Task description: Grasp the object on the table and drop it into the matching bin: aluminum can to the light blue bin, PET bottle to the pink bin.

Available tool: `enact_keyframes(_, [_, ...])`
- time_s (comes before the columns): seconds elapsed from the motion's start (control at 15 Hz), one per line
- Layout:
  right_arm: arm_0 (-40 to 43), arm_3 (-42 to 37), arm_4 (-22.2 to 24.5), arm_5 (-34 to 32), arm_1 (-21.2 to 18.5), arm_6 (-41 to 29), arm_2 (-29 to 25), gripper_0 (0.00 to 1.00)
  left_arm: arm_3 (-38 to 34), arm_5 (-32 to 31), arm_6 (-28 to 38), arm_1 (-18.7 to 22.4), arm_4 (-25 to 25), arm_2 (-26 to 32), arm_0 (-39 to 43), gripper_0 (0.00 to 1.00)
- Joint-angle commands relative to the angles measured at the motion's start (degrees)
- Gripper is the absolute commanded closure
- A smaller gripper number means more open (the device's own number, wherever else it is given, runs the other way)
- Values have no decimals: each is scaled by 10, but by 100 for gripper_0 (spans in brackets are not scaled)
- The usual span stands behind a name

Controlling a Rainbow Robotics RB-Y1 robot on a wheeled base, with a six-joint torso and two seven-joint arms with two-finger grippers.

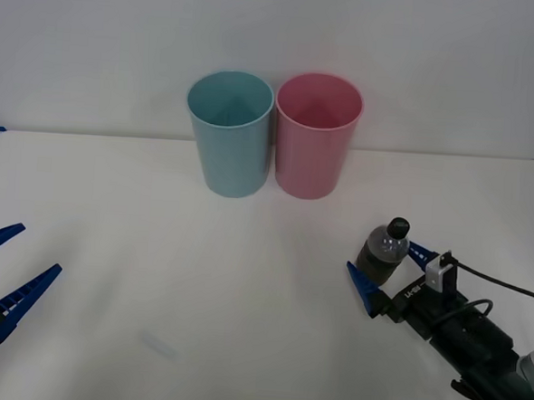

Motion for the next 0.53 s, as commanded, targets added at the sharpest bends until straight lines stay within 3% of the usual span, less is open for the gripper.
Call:
enact_keyframes(0.07, [0, 0, -1, 1, 1, 2, -1, 0, 0, 0, 0, 0, 0, 0, 0, 0])
enact_keyframes(0.13, [0, 0, -2, 1, 0, 3, -1, 28, 0, 0, 0, 0, 0, 0, 0, 0])
enact_keyframes(0.2, [0, 0, -3, 1, 0, 4, 0, 65, 0, 0, 0, 0, 0, 0, 0, 0])
enact_keyframes(0.27, [0, 0, -5, 0, 0, 7, -1, 94, 0, 0, 0, 0, 0, 0, 0, 0])
enact_keyframes(0.33, [0, 0, -6, 1, 0, 9, 0, 100, 0, 0, 0, 0, 0, 0, 0, 0])
enact_keyframes(0.53, [0, 0, -7, 1, 0, 10, 0, 100, 0, 0, 0, 0, 0, 0, 0, 0])
